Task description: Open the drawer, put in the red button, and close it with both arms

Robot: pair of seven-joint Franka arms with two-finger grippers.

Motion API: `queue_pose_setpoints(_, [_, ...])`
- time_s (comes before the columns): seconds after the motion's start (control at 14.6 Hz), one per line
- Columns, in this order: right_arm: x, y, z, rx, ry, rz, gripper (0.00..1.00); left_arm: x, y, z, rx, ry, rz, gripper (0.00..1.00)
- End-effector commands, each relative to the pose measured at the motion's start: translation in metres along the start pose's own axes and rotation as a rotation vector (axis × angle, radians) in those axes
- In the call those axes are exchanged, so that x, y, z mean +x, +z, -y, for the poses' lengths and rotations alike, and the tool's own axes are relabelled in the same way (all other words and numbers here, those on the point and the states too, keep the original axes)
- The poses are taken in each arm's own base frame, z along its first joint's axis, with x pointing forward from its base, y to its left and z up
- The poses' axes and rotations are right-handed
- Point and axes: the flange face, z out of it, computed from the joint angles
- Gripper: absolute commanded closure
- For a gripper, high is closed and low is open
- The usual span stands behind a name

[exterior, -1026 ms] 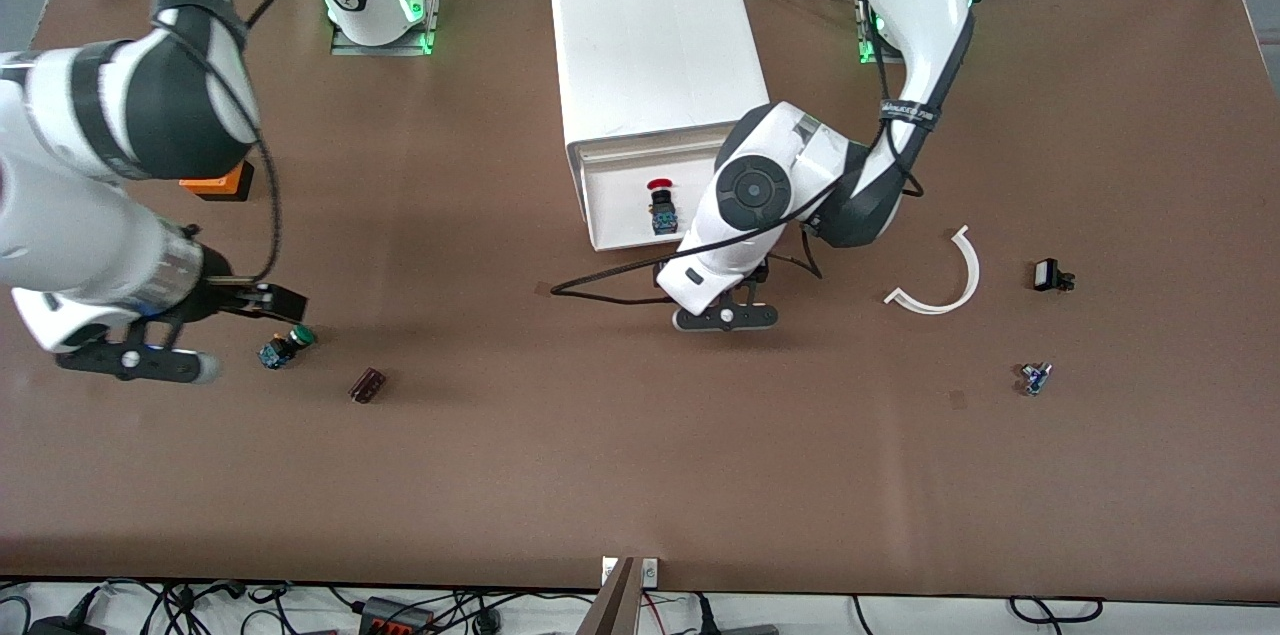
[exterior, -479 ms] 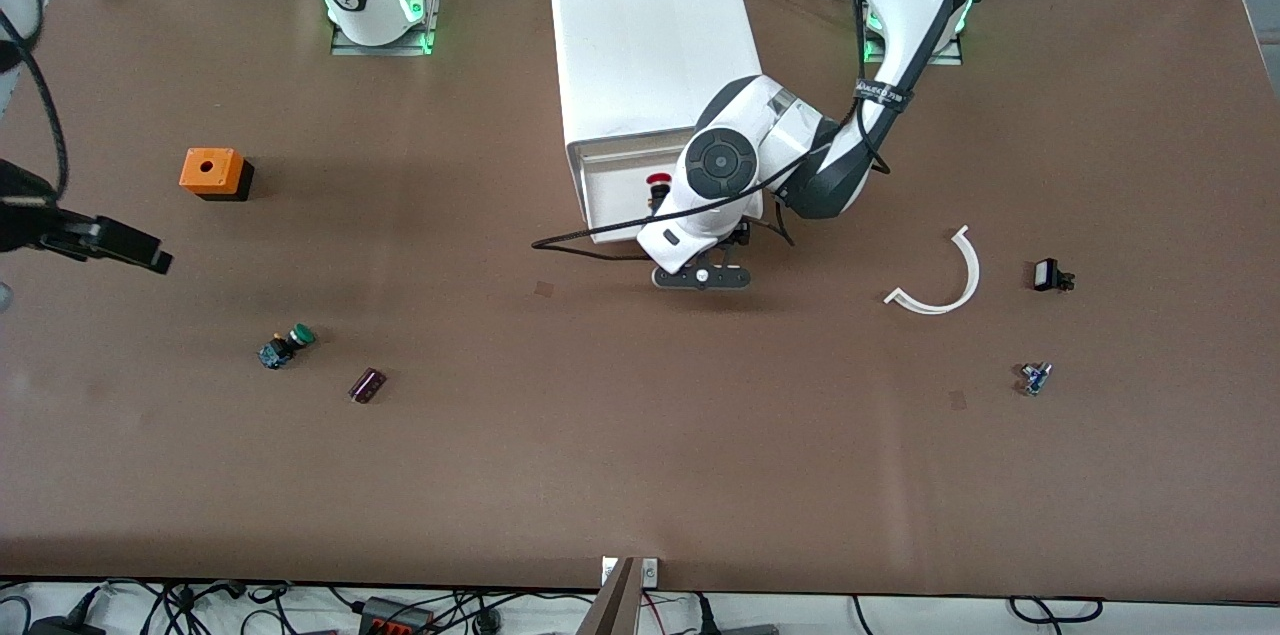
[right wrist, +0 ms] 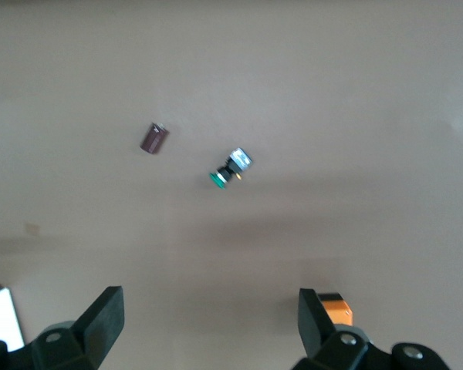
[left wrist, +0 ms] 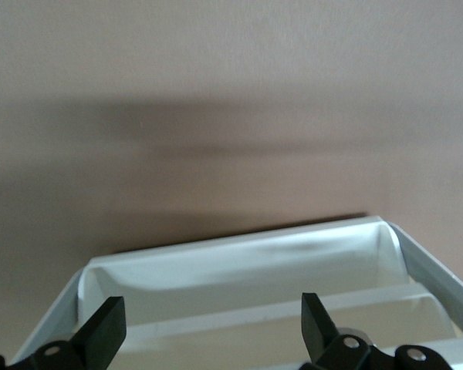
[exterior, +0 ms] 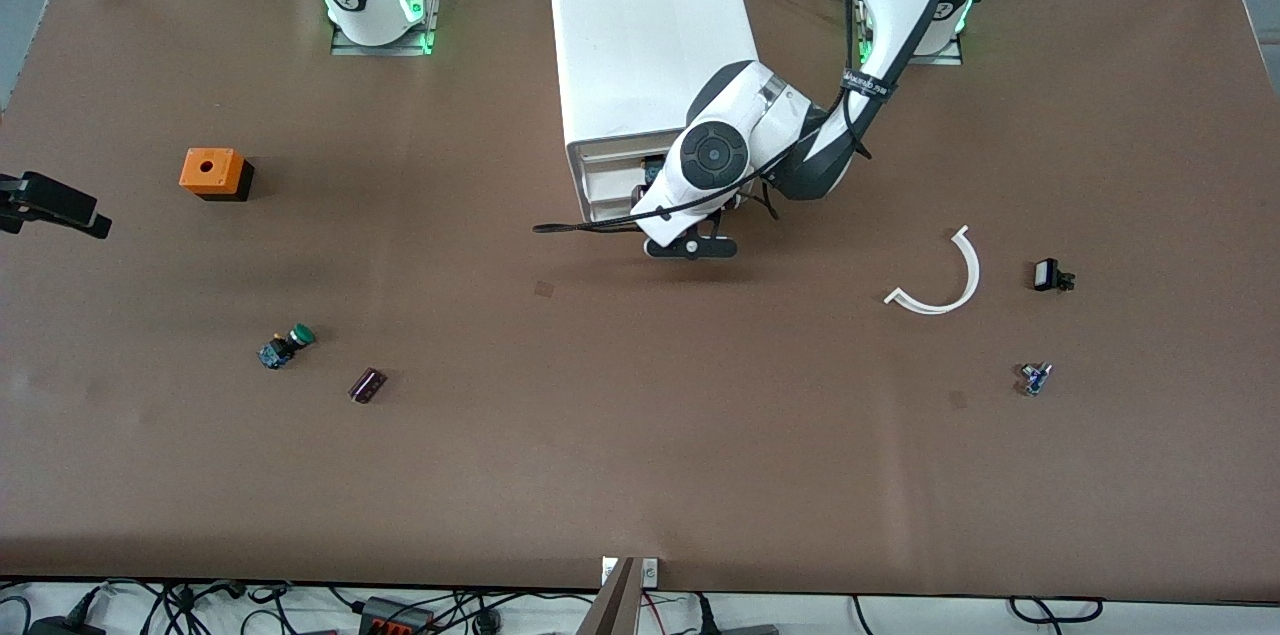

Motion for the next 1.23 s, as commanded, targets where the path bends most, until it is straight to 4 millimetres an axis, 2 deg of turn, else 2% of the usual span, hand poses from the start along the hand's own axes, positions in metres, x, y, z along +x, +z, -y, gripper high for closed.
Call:
queue_pose_setpoints(0.0, [-0.031,0.005,0.014,-0.033,-0.028,-0.007,0.00,-0.022,-0.007,0.003,-0.006,-0.020,0.016,0.00])
queue_pose_setpoints(0.21, [-0.051,0.014,0.011,-0.018,-0.026,-0.029,0.00,-0.026,-0.007,0.004,-0.004,-0.022,0.018,0.00])
queue_pose_setpoints(0.41, [-0.051,0.011,0.012,-0.015,-0.031,-0.026,0.00,-0.030,0.001,0.003,0.007,-0.020,0.027,0.00])
queue_pose_setpoints(0.62, [-0.049,0.011,0.005,-0.016,-0.030,-0.029,0.00,-0.026,-0.010,0.005,-0.005,-0.011,0.014,0.00])
queue_pose_setpoints(0.68, [-0.045,0.012,0.004,-0.019,-0.030,-0.030,0.00,-0.017,-0.022,0.013,-0.018,-0.025,-0.001,0.00])
queue_pose_setpoints(0.82, [-0.038,0.009,0.008,-0.020,-0.038,-0.035,0.00,0.007,-0.060,0.032,-0.040,-0.057,-0.070,0.00])
queue_pose_setpoints(0.89, [-0.038,0.010,0.011,-0.021,-0.045,-0.029,0.00,0.021,-0.081,0.046,-0.032,-0.065,-0.124,0.00])
queue_pose_setpoints(0.96, [-0.039,0.009,0.011,-0.022,-0.045,-0.028,0.00,0.038,-0.112,0.064,-0.011,-0.069,-0.194,0.00])
queue_pose_setpoints(1.16, [-0.039,0.006,0.010,-0.021,-0.041,-0.034,0.00,0.058,-0.168,0.100,0.123,-0.025,-0.261,0.00])
